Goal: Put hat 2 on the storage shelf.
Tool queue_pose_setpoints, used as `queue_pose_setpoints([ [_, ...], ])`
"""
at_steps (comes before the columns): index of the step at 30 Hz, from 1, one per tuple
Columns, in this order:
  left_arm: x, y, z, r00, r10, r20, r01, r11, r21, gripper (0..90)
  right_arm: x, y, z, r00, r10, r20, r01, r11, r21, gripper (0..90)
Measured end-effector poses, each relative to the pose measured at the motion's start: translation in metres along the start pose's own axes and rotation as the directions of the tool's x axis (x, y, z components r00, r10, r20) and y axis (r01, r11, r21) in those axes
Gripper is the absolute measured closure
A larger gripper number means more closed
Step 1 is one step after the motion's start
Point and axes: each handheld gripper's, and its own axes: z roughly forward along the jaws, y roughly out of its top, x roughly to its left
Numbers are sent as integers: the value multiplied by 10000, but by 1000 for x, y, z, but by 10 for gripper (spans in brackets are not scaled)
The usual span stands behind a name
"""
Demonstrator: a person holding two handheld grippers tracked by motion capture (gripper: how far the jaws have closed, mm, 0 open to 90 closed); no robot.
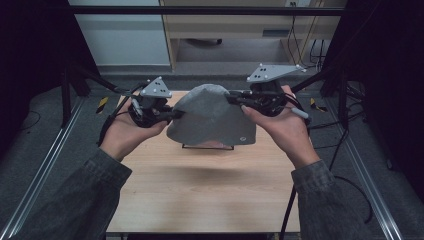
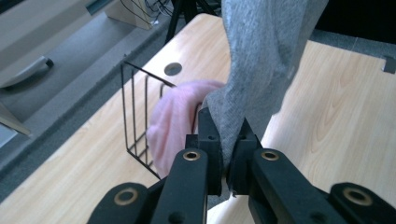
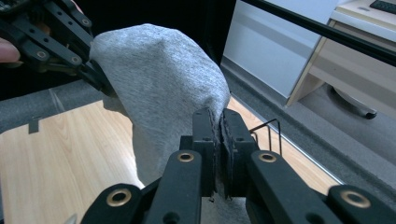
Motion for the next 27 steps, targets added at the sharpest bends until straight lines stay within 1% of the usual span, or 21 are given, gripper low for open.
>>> queue_pose_setpoints([
  [6,10,12,-4,10000,-61,-28,61,9998,-189,862,-11,13,4,10000,79,61,-78,9999,-108,861],
  [9,14,15,-5,9999,-111,-44,109,9996,-262,862,-15,22,5,10000,10,92,-9,9998,-189,861],
  [11,17,17,-5,9998,-202,-49,200,9993,-328,862,-18,28,6,9998,-125,144,127,9999,-112,861],
  [14,20,21,-5,9996,-267,-120,260,9983,-521,863,-21,35,6,9997,-167,162,170,9997,-181,862],
  [17,23,26,-5,9996,-164,-231,152,9985,-518,863,-24,40,7,9995,-189,253,196,9994,-287,861],
  [20,29,31,-3,9991,-281,-312,261,9977,-629,863,-29,42,8,9994,-150,314,161,9994,-323,862],
  [22,34,32,0,9987,-385,-337,362,9971,-663,863,-33,40,10,9994,-34,349,47,9993,-358,862],
  [24,36,34,3,9984,-464,-318,441,9967,-680,863,-37,39,12,9993,43,359,-31,9995,-329,862],
  [27,38,35,7,9984,-478,-304,455,9965,-705,863,-40,37,15,9993,122,341,-109,9993,-362,862],
])
